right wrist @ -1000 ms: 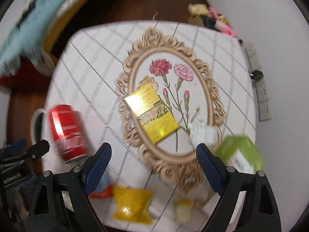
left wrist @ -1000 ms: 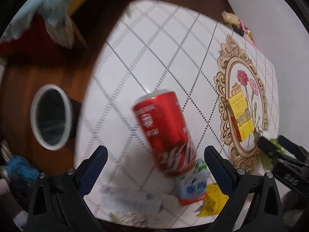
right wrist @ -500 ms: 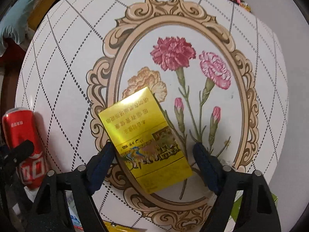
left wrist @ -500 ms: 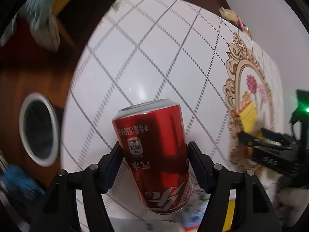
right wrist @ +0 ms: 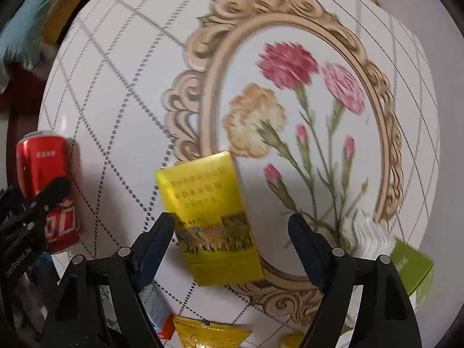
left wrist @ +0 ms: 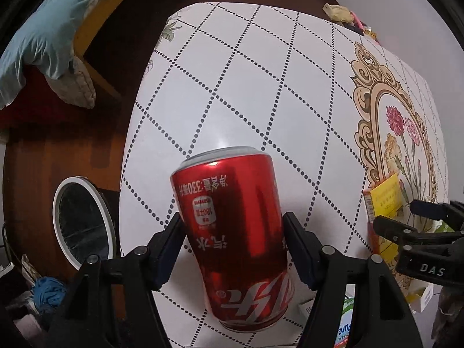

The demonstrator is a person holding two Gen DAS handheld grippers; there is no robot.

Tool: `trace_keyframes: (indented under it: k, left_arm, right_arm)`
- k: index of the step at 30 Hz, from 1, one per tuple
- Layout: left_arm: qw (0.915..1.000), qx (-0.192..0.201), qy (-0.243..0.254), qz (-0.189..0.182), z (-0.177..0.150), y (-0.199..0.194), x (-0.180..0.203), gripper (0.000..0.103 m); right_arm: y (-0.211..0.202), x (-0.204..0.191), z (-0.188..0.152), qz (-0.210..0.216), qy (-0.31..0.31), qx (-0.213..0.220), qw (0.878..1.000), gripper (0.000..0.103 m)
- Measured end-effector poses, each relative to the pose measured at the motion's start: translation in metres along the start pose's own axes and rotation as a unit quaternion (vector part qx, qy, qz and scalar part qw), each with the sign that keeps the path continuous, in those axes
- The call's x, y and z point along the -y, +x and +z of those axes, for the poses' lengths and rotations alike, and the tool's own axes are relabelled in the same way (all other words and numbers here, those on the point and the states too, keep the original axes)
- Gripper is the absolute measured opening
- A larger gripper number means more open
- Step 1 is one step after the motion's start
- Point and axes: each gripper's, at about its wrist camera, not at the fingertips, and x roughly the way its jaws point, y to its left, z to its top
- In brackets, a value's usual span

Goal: Collect trash
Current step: 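Grasp the red cola can with the left tool while the right tool grasps the yellow cigarette pack, then carry the can and pack over the white bin with both tools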

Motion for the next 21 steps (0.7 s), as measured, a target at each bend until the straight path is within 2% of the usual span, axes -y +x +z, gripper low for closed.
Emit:
trace_keyframes:
  k: [4, 10, 12, 14, 15, 16, 21]
  left_arm:
    - [0.9999, 0.007, 0.008, 0.004, 0.001, 0.003, -0.001, 0.065]
    - [0.9998, 0.017, 0.009, 0.005, 0.001, 0.006, -0.001, 0.065]
    - [0.9997, 0.021, 0.009, 0.006, 0.000, 0.006, -0.001, 0.065]
    - [0.9996, 0.024, 0.012, 0.007, -0.001, 0.006, -0.001, 0.065]
    - [0.9995, 0.026, 0.013, 0.009, 0.000, 0.005, -0.001, 0.065]
    - [0.9994, 0.027, 0.015, 0.012, -0.001, 0.005, -0.002, 0.065]
    - [0.9981, 0.055, 0.017, 0.022, -0.006, -0.007, -0.004, 0.064]
  right_arm:
    - [0.012, -0.008, 0.002, -0.024, -0.019, -0.001, 1.000, 0.080]
    - [0.022, -0.027, -0.003, -0.031, -0.032, 0.012, 0.999, 0.074]
    - [0.014, -0.027, -0.003, -0.031, -0.031, 0.016, 0.999, 0.073]
    - [-0.003, -0.025, 0.004, -0.030, -0.031, 0.020, 0.999, 0.068]
    - [-0.007, -0.029, 0.007, -0.030, -0.032, 0.021, 0.999, 0.062]
    - [-0.017, -0.035, 0.001, -0.031, -0.034, 0.022, 0.999, 0.060]
    - [-0.015, -0.045, -0.009, -0.037, -0.021, 0.029, 0.999, 0.060]
